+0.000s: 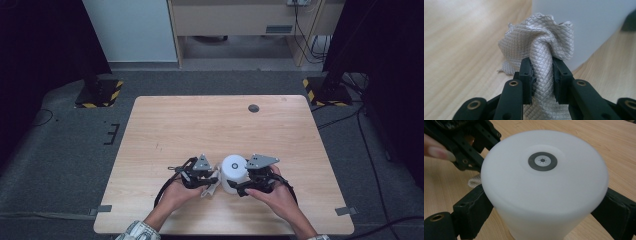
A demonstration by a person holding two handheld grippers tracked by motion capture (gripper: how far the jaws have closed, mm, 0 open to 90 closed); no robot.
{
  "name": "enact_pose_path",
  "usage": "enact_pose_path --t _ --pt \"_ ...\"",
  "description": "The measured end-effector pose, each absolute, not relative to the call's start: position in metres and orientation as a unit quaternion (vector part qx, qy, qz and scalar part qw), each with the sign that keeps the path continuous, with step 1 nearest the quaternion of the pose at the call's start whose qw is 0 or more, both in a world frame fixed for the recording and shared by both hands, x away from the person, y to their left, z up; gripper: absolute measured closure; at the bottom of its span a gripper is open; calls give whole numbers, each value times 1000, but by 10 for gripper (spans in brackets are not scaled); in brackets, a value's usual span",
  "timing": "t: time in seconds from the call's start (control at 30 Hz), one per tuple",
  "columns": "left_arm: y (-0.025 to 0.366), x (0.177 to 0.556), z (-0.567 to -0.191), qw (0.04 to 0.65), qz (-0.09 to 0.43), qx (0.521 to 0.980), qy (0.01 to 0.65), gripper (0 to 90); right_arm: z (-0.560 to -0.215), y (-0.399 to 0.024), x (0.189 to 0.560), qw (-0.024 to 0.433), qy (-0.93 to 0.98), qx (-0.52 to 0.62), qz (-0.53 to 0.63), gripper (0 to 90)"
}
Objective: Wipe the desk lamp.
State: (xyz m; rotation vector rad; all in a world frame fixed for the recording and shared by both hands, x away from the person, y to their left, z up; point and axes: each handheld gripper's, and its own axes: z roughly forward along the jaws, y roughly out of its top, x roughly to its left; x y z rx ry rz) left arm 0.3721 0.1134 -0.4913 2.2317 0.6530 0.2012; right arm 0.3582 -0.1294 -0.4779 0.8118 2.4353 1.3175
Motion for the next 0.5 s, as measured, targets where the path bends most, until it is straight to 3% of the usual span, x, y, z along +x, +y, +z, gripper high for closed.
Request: enact_pose_path --t 0.13,0.5 --pt "122 370 -476 417 85 866 262 719 -478 -126 356 123 838 274 455 90" --pt "119 370 -499 366 71 893 254 719 -478 -121 353 116 841 267 455 89"
